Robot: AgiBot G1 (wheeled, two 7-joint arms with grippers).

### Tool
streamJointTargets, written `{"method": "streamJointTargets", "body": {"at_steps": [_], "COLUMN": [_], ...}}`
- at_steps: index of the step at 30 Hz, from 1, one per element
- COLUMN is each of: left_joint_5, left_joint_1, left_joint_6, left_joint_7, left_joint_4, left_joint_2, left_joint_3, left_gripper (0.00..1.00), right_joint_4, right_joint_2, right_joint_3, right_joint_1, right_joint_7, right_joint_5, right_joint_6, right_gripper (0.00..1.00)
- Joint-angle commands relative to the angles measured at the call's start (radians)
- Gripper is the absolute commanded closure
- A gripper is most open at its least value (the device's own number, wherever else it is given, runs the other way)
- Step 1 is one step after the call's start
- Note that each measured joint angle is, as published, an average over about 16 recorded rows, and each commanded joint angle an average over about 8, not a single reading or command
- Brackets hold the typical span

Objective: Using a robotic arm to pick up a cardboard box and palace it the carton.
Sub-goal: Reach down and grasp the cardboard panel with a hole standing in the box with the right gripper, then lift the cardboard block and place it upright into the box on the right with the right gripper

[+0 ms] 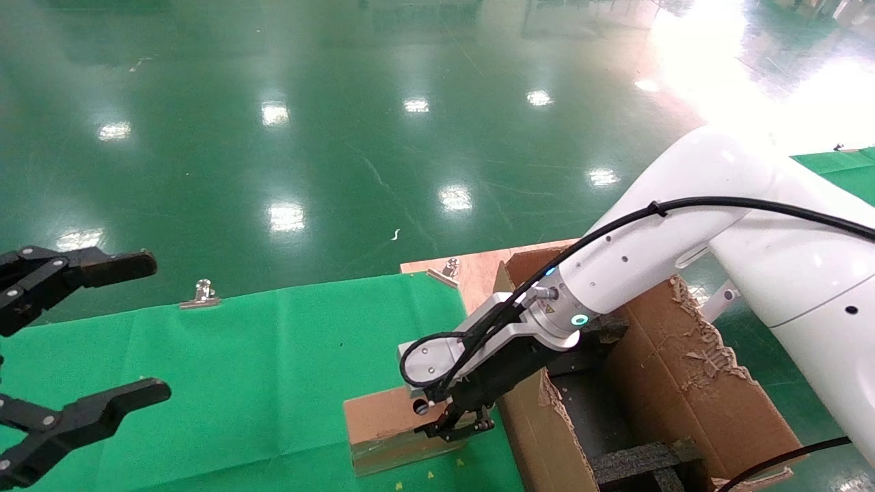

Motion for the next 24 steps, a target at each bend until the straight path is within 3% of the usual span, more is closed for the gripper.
{"method": "streamJointTargets", "body": {"at_steps": [1,11,17,24], "left_joint_5": [0.000,0.000,0.000,0.000], "left_joint_1": [0.000,0.000,0.000,0.000], "left_joint_6": [0.000,0.000,0.000,0.000], "left_joint_7": [0.000,0.000,0.000,0.000], "left_joint_4": [0.000,0.000,0.000,0.000], "left_joint_2": [0.000,0.000,0.000,0.000], "left_joint_3": [0.000,0.000,0.000,0.000], "left_gripper": [0.00,0.00,0.00,0.00], "right_joint_4": [0.001,-0.067,-0.154,-0.255], "right_joint_2": [0.000,0.023,0.044,0.066], "right_joint_3": [0.000,0.020,0.028,-0.043], "right_joint_1": [-0.002,0.071,0.195,0.369], "right_joint_7": [0.001,-0.035,-0.100,-0.182], "right_joint_5": [-0.001,0.030,0.084,0.164], "right_joint_6": [0.000,-0.011,-0.035,-0.049], "right_gripper": [1.00,1.00,1.00,1.00]}}
